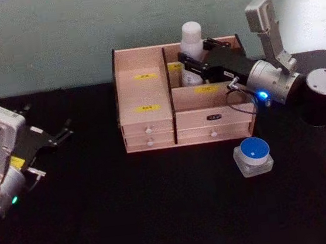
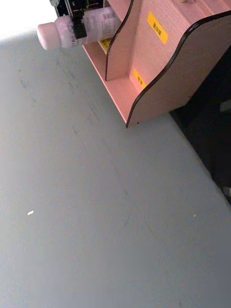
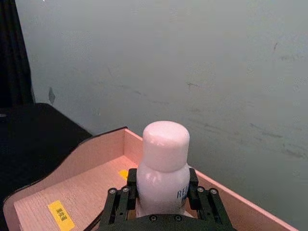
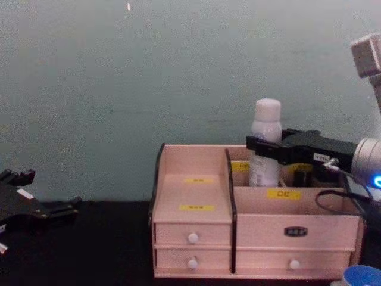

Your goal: Pick up the facial cleanser and watermelon frost from the table and place them into the tiered storage box.

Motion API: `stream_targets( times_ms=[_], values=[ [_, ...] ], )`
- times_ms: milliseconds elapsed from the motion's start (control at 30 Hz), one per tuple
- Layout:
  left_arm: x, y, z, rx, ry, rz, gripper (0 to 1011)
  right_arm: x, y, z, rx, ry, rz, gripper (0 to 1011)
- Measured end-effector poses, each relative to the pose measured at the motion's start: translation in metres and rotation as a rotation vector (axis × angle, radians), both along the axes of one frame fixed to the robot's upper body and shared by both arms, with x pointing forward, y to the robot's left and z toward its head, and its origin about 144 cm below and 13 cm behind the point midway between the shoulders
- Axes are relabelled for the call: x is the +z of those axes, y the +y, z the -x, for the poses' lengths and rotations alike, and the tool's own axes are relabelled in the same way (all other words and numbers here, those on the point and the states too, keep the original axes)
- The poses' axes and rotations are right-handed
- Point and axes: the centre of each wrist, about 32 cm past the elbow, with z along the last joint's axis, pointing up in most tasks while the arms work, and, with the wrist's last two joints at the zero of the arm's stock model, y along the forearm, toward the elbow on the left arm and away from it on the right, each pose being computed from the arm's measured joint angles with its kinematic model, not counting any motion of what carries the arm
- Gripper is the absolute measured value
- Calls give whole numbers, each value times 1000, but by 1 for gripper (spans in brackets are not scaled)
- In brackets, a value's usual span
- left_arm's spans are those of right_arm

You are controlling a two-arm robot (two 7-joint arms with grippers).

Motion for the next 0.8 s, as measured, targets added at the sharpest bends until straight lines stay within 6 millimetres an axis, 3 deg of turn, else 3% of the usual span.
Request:
stream_targets(
  times_ms=[800],
  values=[
    [0,0,0,0,0,0,1001,-9,0,-6,-20,47,30,590]
  ],
)
